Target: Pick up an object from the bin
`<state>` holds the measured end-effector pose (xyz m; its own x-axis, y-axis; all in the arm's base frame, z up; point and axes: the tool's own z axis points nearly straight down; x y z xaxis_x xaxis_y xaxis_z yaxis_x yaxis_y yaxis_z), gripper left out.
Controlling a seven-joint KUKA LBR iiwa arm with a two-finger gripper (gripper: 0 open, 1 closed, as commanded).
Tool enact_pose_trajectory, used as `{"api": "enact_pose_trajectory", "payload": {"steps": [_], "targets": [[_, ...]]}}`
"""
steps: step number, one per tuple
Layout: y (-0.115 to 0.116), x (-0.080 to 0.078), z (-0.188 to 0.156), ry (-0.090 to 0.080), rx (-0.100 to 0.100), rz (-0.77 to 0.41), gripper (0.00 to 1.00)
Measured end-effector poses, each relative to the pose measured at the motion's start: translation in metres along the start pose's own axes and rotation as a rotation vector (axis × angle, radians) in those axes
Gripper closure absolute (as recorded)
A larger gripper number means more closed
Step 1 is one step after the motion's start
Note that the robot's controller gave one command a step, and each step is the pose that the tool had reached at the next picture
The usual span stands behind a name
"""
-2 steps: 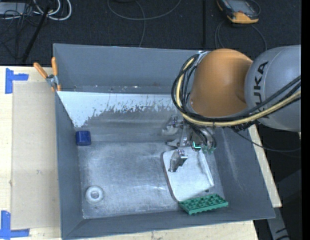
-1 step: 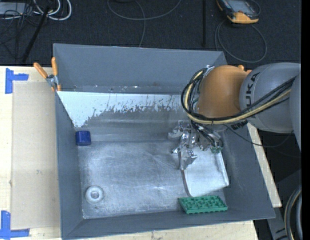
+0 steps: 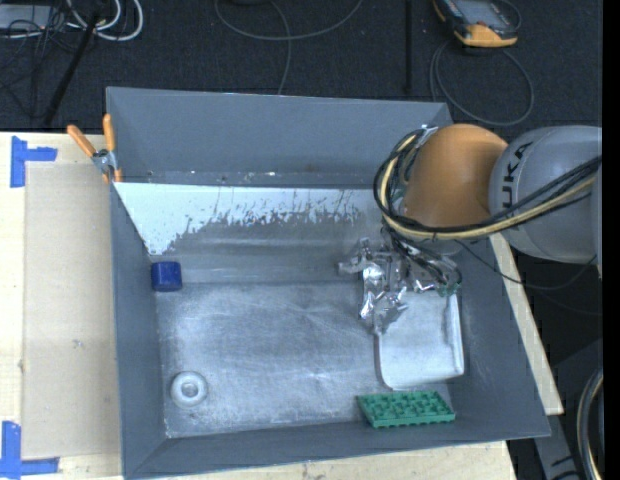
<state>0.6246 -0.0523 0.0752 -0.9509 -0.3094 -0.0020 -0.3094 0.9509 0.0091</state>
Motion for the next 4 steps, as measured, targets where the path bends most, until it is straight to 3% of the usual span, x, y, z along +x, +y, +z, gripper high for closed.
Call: {"api": "enact_pose_trajectory", "payload": {"steps": [1,2,3,4], "targets": [[-0.011,0.003,0.0,-0.011,0.007,-0.5,0.0],[-0.023,0.005,-0.001,-0.011,-0.003,-0.593,0.0],[-0.019,0.003,-0.002,-0.001,0.003,-0.594,0.0],[-0.022,0.003,-0.004,-0.004,0.008,-0.589,1.0]]}}
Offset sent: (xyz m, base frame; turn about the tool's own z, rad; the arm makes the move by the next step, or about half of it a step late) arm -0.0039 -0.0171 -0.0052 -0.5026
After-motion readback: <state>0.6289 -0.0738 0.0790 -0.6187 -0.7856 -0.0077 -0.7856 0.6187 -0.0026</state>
